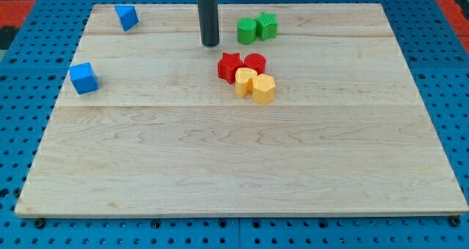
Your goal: Group up the blue blocks green blocks
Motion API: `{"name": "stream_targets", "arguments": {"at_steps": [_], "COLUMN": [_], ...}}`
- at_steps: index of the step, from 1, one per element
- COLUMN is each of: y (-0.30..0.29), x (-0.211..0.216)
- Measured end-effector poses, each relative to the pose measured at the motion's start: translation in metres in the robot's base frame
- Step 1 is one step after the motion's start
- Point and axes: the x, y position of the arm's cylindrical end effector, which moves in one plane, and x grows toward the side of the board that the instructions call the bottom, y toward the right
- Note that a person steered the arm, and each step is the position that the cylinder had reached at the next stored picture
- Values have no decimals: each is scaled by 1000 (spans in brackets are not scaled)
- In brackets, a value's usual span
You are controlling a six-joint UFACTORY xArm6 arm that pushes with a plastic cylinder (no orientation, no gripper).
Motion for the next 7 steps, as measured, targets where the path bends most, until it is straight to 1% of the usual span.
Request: {"name": "stream_targets", "arguments": {"at_steps": [1, 2, 3, 4, 6, 7], "y": [75, 172, 150, 123, 11, 56], "x": [-1, -4, -42, -69, -74, -74]}}
